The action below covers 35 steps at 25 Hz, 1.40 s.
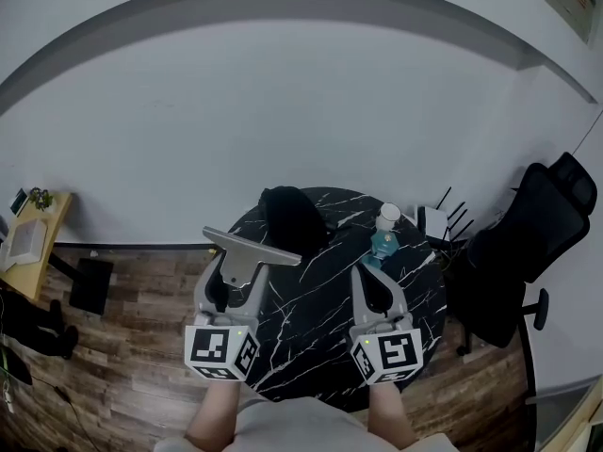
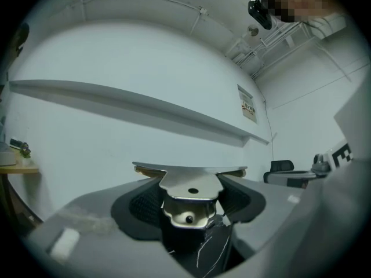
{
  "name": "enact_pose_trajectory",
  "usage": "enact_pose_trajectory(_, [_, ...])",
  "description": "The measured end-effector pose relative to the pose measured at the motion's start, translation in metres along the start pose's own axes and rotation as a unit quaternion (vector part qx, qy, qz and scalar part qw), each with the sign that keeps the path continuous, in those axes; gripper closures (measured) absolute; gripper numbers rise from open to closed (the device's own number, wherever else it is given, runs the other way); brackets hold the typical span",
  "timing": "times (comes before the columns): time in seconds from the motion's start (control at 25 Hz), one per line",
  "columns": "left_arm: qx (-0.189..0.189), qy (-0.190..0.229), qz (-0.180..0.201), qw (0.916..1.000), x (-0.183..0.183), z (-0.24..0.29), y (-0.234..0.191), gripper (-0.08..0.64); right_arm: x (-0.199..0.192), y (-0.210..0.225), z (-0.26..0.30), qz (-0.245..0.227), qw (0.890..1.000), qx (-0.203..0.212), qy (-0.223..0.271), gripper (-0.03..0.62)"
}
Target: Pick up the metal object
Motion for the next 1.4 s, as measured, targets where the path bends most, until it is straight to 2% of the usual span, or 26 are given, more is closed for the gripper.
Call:
enact_pose_trajectory(0.6, [0.013, 0.039, 0.014, 0.9991, 0.026, -0.007, -0.006, 0.258, 0.013, 0.006, -0.009, -0.012, 1.000, -0.020, 0.013, 0.597])
enact_pose_trajectory(1.4, [0.021, 0.048, 0.015, 0.9985, 0.028, -0.021, -0.017, 0.258, 0.013, -0.013, -0.007, -0.020, 1.000, -0.008, 0.010, 0.598])
Point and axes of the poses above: the fingertips, and each gripper's own axes: z forward along the fingers, y to its right, x out of its top, the point moved 1 cm from there along -z, backward along the fingers, and after that the axes turned 7 degrees about y, right-handed, at the moved point
